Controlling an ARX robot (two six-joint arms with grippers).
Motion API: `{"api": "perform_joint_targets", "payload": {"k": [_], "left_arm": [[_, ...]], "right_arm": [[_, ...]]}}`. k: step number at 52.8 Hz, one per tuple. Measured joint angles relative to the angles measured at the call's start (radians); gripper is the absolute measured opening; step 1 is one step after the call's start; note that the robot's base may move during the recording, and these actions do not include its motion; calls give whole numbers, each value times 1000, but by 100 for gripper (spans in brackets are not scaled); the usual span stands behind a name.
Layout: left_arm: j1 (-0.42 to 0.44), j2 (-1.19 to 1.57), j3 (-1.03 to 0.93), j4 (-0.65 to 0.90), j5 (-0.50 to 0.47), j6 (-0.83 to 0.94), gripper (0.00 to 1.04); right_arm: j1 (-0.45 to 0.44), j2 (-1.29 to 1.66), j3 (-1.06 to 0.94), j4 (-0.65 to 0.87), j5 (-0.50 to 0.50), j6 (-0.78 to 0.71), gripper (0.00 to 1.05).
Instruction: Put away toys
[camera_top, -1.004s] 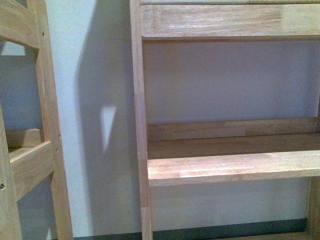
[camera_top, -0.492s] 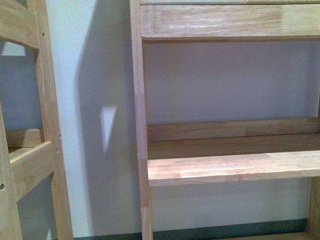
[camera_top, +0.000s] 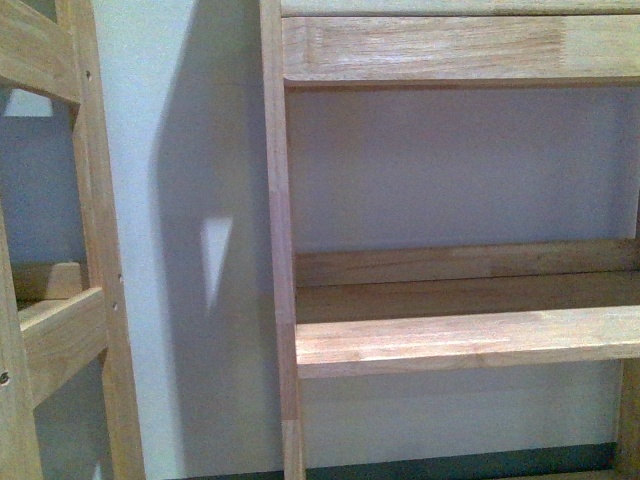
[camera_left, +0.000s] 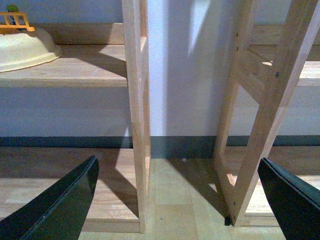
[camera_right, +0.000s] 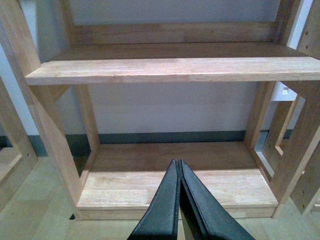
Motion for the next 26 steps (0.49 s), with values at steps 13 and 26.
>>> {"api": "perform_joint_targets", "payload": {"k": [13, 26], "left_arm": [[0, 0, 0, 0, 0, 0, 98], [0, 0, 0, 0, 0, 0, 98]], "right_arm": [[-1, -42, -36, 5, 0, 0, 3], [-1, -43, -36, 5, -1, -2, 13]]}}
